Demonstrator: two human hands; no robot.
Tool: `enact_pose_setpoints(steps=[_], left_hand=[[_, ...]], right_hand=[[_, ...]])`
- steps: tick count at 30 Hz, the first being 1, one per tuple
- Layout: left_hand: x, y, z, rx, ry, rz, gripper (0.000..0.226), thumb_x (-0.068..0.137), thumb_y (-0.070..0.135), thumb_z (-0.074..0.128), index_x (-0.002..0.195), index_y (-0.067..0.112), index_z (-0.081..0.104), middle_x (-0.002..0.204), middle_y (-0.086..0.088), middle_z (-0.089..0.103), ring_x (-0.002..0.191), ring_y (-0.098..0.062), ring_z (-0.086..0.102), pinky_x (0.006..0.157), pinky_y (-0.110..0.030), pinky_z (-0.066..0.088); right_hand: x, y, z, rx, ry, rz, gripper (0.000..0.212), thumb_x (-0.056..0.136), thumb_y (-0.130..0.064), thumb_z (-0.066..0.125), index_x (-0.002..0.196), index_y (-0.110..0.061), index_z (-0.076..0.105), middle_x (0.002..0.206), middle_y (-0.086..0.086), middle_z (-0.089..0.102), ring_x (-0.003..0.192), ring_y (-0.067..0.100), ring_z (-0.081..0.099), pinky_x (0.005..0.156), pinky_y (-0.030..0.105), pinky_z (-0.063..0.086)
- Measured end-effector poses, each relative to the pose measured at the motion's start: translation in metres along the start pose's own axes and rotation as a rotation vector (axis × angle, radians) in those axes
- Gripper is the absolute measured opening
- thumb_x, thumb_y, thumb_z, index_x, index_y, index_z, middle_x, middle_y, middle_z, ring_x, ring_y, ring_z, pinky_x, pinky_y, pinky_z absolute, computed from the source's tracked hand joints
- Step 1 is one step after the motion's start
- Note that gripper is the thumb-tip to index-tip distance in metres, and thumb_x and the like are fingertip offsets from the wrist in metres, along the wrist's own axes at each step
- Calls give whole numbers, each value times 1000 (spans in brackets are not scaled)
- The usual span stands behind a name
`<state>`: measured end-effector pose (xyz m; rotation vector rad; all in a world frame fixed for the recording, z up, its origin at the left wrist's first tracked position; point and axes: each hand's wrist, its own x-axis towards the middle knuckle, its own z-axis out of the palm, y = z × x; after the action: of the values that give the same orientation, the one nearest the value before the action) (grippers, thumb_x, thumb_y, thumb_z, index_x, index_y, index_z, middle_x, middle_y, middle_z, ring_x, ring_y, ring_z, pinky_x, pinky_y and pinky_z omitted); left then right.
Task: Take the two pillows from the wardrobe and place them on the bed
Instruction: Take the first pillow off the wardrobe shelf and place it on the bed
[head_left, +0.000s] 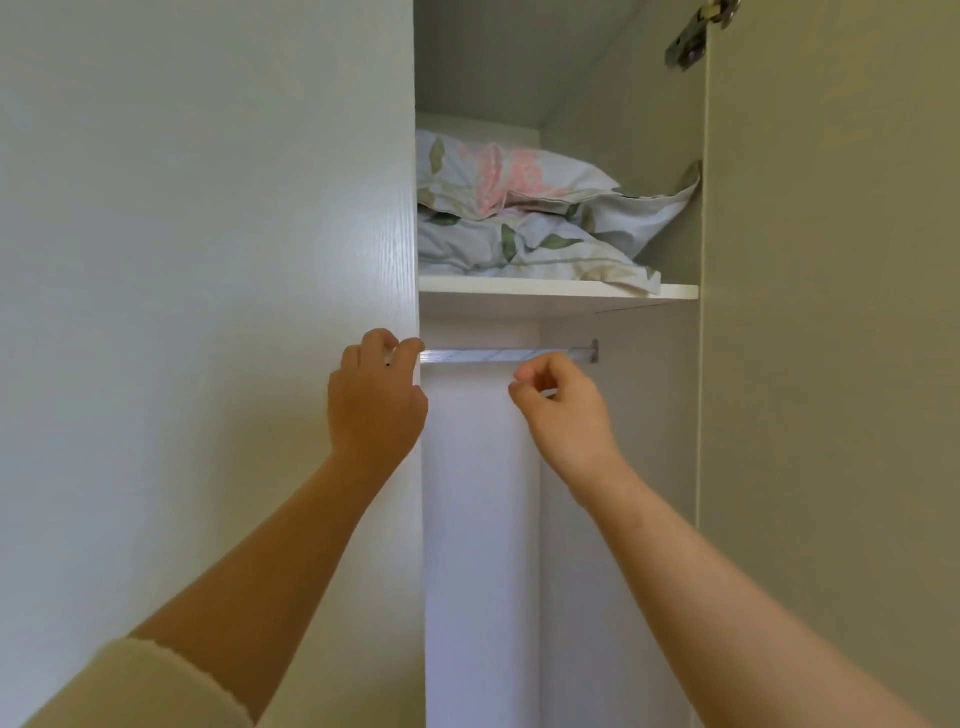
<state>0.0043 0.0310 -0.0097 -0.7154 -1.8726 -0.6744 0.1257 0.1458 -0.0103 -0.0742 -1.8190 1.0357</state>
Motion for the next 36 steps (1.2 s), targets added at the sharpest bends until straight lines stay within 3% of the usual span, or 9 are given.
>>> enact_pose_setpoints(steps=[4, 9, 20, 25, 28, 32, 36], left_hand=[[5, -19, 6, 18, -47, -14, 25, 81, -3, 52, 104, 3, 60, 102, -20, 57, 85, -37, 50, 61, -35, 36], [10, -26, 6, 12, -99, 13, 16, 85, 9, 56, 99, 2, 59, 96, -17, 57, 87, -32, 50, 62, -31, 35], [-12, -15, -38, -132, -20, -23, 15, 80, 12, 64, 94, 8, 63, 91, -11, 55, 85, -25, 51, 67, -27, 38], [-37, -12, -78, -232, 39, -12, 14, 79, 14, 67, 93, 13, 64, 87, 5, 48, 80, -10, 47, 63, -11, 34], [-47, -10, -100, -272, 47, -8, 16, 78, 15, 68, 93, 15, 64, 85, 10, 49, 76, -1, 45, 73, 2, 33], [-59, -11, -129, -312, 94, -15, 20, 72, 20, 68, 91, 23, 66, 79, 22, 50, 81, 11, 49, 76, 0, 35], [-71, -13, -157, -357, 155, 4, 26, 67, 21, 66, 85, 37, 58, 78, 21, 56, 81, 6, 52, 77, -4, 37]], right_hand=[[3, 1, 9, 65, 7, -5, 24, 85, -8, 50, 66, -23, 52, 71, -10, 53, 62, 8, 48, 51, 7, 38], [2, 4, 18, 92, -29, 25, 25, 85, -10, 50, 66, -25, 52, 74, -11, 54, 66, 11, 50, 63, 23, 45], [-16, 11, 32, 202, -130, 91, 23, 85, -12, 51, 70, -29, 55, 79, -12, 55, 82, 20, 58, 68, 24, 45], [-25, -2, 46, 280, -239, 56, 22, 87, -16, 52, 77, -34, 56, 83, -10, 57, 86, 20, 58, 72, 27, 47], [-30, -16, 51, 355, -314, 22, 19, 90, -21, 51, 81, -37, 56, 85, -9, 61, 81, 15, 61, 72, 27, 52], [-41, -34, 51, 514, -440, -54, 20, 91, -20, 49, 89, -35, 62, 84, -10, 68, 70, 8, 65, 65, 21, 56], [-52, -54, 52, 619, -579, -119, 20, 90, -17, 52, 90, -35, 62, 79, -15, 71, 75, 9, 68, 70, 26, 59]])
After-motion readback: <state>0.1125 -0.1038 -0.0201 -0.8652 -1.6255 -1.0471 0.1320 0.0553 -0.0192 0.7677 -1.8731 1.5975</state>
